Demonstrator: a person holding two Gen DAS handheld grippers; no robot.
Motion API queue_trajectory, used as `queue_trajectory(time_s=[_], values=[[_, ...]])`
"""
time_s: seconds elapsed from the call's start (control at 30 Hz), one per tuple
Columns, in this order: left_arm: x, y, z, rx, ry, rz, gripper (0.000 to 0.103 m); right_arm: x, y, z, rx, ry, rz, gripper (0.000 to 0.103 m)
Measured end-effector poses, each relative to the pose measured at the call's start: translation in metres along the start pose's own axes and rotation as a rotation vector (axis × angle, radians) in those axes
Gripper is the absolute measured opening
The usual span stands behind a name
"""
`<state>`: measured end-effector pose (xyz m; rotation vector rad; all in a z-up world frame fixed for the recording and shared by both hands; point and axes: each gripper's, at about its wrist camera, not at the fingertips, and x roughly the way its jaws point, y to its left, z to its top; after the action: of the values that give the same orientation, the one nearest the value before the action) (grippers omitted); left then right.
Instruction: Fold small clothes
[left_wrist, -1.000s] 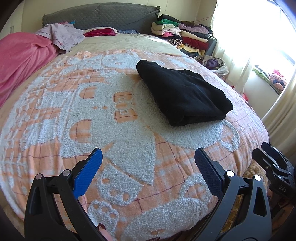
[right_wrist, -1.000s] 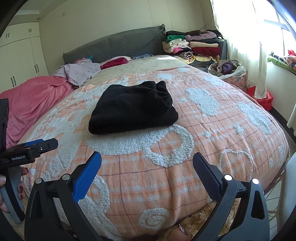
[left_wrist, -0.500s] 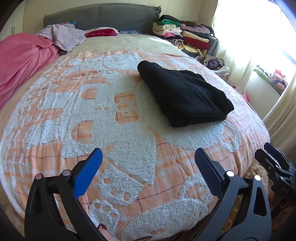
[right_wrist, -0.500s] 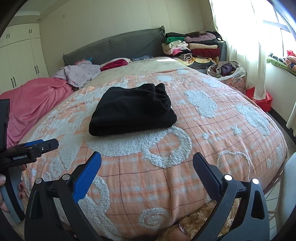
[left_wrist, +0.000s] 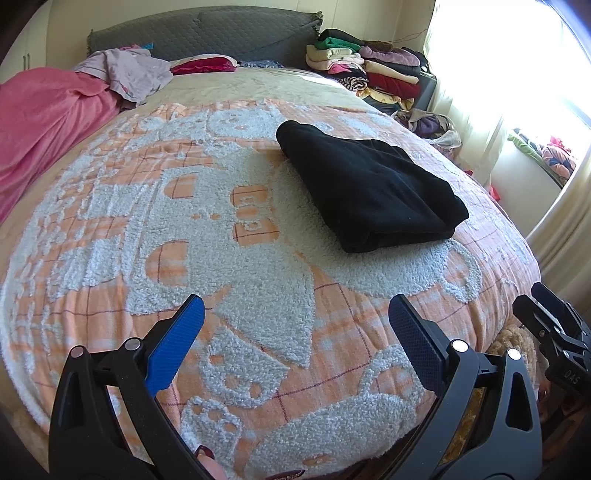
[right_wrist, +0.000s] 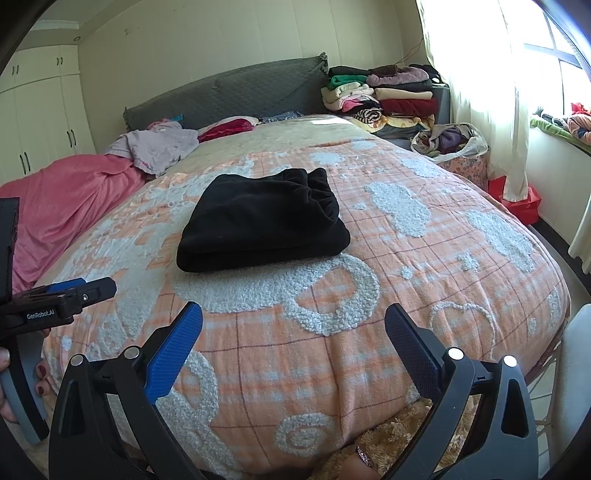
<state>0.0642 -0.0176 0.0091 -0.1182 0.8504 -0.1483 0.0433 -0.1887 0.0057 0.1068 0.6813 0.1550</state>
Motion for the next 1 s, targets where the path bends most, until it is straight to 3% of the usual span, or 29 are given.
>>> queue_trajectory(time_s=[0.67,0.87,1.0], values=[[-0.005,-0.002,0.0,0.026,0.001,-0.005,0.093,0.0,-0.004,0.0,0.027,-0.001,-0.041,0.098],[-0.006,-0.002,0.0,0.049,-0.008,0.026,0.093,-0.001,-0.02,0.0,0.095,-0.001,-0.076,0.098],[-0.004,0.001,0.0,0.07,-0.001,0.118,0.093,-0.006,-0.044,-0.002,0.19,-0.01,-0.138,0.098]])
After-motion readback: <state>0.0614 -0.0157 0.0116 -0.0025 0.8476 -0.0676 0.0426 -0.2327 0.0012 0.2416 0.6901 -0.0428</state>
